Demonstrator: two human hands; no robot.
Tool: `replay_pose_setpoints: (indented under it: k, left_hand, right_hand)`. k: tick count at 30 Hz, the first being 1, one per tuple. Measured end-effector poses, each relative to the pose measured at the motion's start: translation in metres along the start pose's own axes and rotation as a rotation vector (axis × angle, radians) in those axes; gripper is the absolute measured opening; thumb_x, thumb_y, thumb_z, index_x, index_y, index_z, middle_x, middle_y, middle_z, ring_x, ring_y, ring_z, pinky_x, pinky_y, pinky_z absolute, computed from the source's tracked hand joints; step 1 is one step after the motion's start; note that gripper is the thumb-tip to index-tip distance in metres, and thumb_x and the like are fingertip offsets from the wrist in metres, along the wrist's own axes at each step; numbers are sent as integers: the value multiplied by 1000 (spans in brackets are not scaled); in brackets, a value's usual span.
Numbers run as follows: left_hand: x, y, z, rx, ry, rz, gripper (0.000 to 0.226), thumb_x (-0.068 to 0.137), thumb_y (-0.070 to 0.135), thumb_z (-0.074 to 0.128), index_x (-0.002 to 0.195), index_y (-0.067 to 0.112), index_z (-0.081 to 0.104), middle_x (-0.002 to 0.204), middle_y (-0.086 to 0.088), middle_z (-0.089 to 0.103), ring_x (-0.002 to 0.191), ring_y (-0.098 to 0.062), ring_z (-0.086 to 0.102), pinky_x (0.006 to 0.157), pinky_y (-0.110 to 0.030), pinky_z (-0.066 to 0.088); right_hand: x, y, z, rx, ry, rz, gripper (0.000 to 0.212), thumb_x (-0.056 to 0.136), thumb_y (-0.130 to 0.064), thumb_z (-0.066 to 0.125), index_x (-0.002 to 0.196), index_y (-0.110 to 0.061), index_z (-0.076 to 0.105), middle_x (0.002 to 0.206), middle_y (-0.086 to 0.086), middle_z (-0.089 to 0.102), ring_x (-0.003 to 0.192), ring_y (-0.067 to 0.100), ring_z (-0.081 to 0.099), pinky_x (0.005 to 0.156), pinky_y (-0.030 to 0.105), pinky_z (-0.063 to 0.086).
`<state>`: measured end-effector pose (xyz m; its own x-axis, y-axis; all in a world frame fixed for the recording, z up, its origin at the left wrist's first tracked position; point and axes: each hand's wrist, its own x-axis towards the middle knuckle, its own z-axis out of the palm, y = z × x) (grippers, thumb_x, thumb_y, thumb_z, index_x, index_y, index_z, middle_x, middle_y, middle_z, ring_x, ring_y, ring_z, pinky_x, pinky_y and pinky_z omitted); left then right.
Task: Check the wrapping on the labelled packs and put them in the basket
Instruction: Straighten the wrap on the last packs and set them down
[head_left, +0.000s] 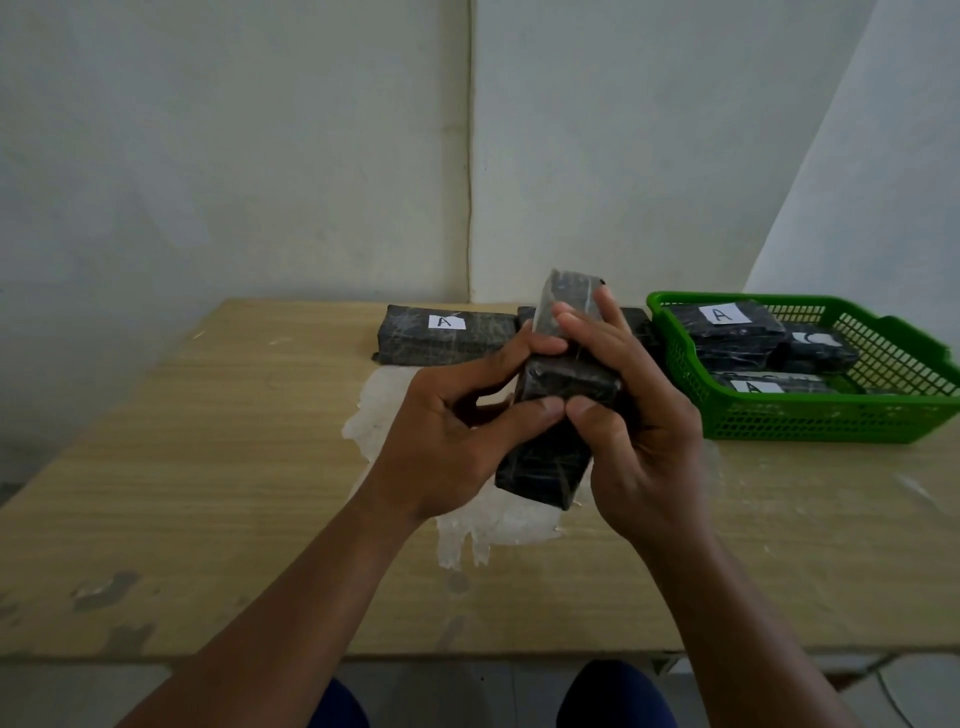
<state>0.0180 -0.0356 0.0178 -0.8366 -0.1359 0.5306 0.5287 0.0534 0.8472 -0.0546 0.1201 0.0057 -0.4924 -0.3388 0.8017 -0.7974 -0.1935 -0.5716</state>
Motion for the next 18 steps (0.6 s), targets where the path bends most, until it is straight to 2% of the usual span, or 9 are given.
replay_pose_setpoints:
  k: [2,3,6,9,12,13,15,17,18]
  left_hand:
    - [-1,1,1,-7,10,-14,38,92,0,72,123,20,71,123,6,77,126,-20,69,98,-33,60]
    - [-1,2,1,-7,22,-21,37,92,0,72,123,20,71,121,5,78,125,-20,69,97,-33,60]
    - [2,6,4,20,94,-60,33,93,11,71,124,22,71,116,4,80,116,-18,74,89,-29,62]
    - [8,9,6,-6,225,-160,30,99,11,67,125,24,73,108,1,82,104,-17,78,86,-36,65]
    - [13,12,6,129,246,-205,40,101,21,68,139,31,66,93,9,82,100,-5,77,86,-26,61]
    - [14,11,5,154,230,-235,47,100,23,69,145,33,60,92,14,81,98,0,76,83,-20,59]
    - [16,10,3,91,166,-350,58,98,21,71,152,34,52,106,14,81,101,0,75,78,-18,59]
    - [18,10,1,83,75,-411,53,97,16,71,145,35,59,119,10,79,109,-6,74,80,-27,63]
    - [20,11,1,108,58,-417,45,97,16,70,138,35,65,119,9,78,109,-7,74,80,-28,64]
  right_hand:
    - [-1,0,0,13,8,27,51,92,-10,53,141,-1,57,152,-27,53,160,29,30,124,58,35]
    - [0,0,0,23,17,48,52,91,-11,52,143,-2,57,152,-28,54,159,29,31,123,58,36]
    - [3,0,6,97,52,227,53,94,-23,57,147,-19,50,149,-3,59,145,27,52,114,59,48]
    - [4,-1,9,146,-15,504,72,92,-49,69,157,-31,42,145,-5,61,130,17,65,100,49,60]
    - [2,-6,6,203,-125,663,85,95,-46,71,166,-38,26,149,-8,61,128,8,67,100,35,60]
    - [5,-8,4,233,-114,708,83,95,-40,70,166,-35,27,144,-7,66,123,9,70,96,34,62]
    - [14,-8,-2,269,-45,787,62,100,-29,67,158,-27,46,124,-4,77,108,13,77,89,36,65]
    - [24,-7,-8,289,-35,853,43,101,-30,67,143,-26,63,113,-2,81,105,18,78,93,43,63]
    - [27,-7,-12,300,-80,868,43,97,-34,71,140,-27,66,116,-1,80,110,21,75,99,49,60]
